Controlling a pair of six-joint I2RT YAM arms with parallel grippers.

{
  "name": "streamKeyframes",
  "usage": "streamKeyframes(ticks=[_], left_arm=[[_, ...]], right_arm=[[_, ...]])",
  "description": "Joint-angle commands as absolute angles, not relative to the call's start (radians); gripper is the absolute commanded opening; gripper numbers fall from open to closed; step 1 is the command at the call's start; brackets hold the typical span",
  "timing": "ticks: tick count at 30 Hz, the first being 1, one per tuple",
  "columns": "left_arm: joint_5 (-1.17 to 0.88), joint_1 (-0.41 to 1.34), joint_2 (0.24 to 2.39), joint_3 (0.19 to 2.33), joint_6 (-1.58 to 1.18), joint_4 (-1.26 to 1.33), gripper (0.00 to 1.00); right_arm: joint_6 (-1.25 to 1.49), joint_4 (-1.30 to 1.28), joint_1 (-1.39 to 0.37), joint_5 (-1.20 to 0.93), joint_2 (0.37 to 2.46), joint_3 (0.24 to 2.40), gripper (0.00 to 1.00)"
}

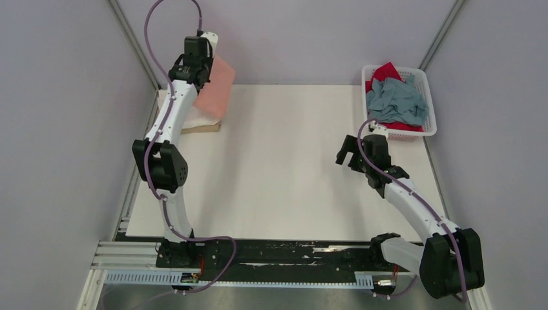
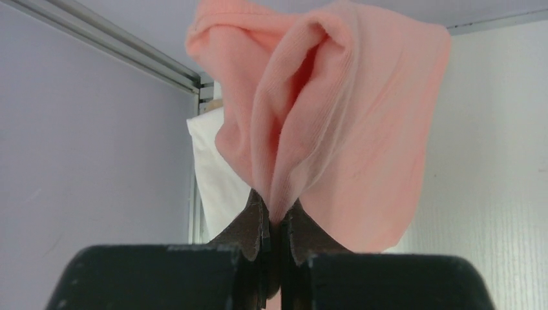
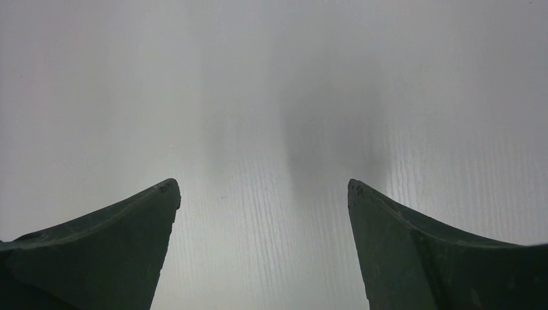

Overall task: Fold and stack the t-shirts
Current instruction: Put the neatly folded tshirt into the corner of the board with the left arm

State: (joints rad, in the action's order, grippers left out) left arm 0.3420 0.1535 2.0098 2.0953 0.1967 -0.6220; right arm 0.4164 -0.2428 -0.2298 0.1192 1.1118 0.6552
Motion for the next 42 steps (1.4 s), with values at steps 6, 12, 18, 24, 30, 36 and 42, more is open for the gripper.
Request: streamKeyframes(ticks=[6,12,18,24,30,36,42], left_arm=[[0.248,0.103,1.94,2.101,0.106,-0.58,0.0],[0.153,0.034,1.971,2.018,0.041,-0.544,0.0],[0.064,-0.056,2.082,2.046,0.007,-0.582,0.0],[0.046,-0.137,2.179,2.079,0.018,-0.581,0.0],[0.03,-0.19,2.234,2.1,0.01,-0.562,0.0],[0.006,-0.242,2.273,2.099,-0.048,-0.533,0.0],[-0.025,-0.283,2.305,2.089,-0.108,-0.514,0.25]], right_arm=[[0.412,-0.219,-0.224,0.156,1.134,0.687,1.0],[0.416,-0.221,-0.225,0.165,1.143,0.689,1.0],[0.418,-0.225,-0.224,0.181,1.141,0.687,1.0],[0.42,-0.231,-0.225,0.189,1.135,0.687,1.0],[0.422,-0.232,-0.224,0.197,1.146,0.69,1.0],[0.425,-0.233,-0.225,0.196,1.162,0.696,1.0],[0.423,-0.233,-0.226,0.203,1.176,0.699,1.0]])
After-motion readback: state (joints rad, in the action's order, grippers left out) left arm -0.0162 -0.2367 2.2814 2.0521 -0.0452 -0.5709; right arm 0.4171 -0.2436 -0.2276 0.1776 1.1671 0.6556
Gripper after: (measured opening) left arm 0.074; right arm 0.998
